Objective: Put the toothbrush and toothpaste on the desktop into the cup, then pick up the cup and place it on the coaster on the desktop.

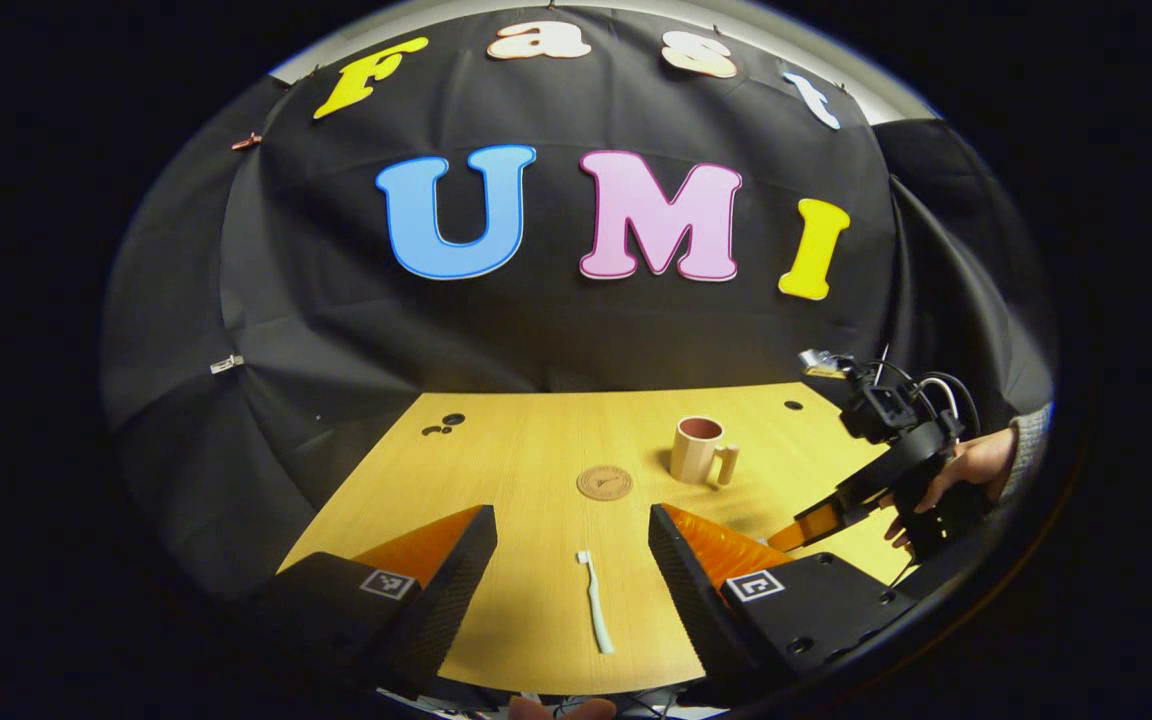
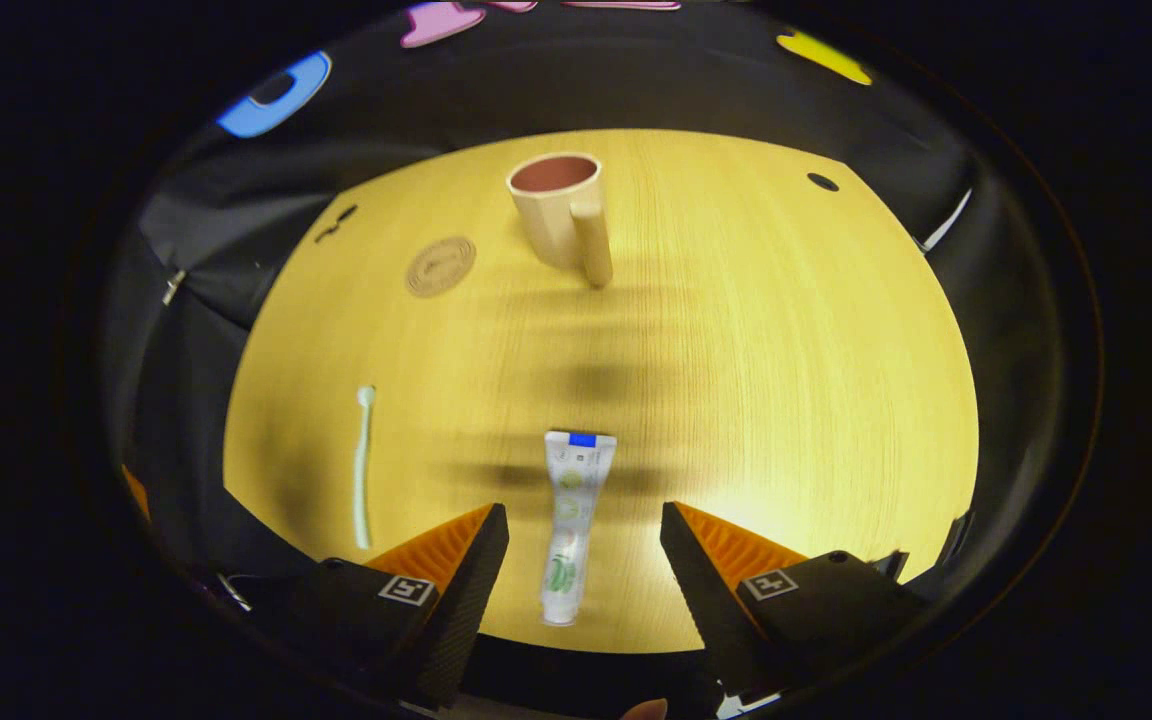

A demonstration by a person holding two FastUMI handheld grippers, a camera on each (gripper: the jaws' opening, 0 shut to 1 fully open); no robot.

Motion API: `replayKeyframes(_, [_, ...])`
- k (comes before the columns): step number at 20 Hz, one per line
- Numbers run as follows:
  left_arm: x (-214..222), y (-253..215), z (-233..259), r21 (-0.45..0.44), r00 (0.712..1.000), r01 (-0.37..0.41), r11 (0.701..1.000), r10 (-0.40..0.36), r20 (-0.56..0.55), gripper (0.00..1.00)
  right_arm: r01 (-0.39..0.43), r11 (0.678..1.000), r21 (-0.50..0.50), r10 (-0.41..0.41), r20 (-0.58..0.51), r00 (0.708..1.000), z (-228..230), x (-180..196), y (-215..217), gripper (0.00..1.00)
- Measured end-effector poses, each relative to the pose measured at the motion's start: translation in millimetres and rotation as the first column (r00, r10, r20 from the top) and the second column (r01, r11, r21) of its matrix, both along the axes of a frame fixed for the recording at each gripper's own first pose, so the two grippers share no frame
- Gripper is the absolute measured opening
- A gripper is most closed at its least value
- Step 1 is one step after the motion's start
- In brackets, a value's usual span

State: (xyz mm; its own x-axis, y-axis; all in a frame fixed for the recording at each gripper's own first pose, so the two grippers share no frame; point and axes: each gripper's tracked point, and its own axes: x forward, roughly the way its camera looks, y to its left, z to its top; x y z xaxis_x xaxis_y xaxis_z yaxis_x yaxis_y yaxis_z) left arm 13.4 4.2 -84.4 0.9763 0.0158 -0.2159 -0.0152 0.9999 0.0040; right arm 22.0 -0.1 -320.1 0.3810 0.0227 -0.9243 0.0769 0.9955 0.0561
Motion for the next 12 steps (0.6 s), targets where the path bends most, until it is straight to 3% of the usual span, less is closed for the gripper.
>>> replayKeyframes(9, [27.8,4.0,-38.6,0.023,0.993,-0.061,0.998,0.063,-0.104,0.97,0.032,0.997,-0.068,-0.042,-0.158,0.987,-52.7,3.9,-1.9,0.9])
replayKeyframes(12, [40.7,3.7,-47.2,0.019,0.988,-0.072,0.997,0.074,-0.135,0.97,0.042,0.996,-0.082,-0.056,-0.178,0.982,-61.2,4.1,-1.5,0.7])
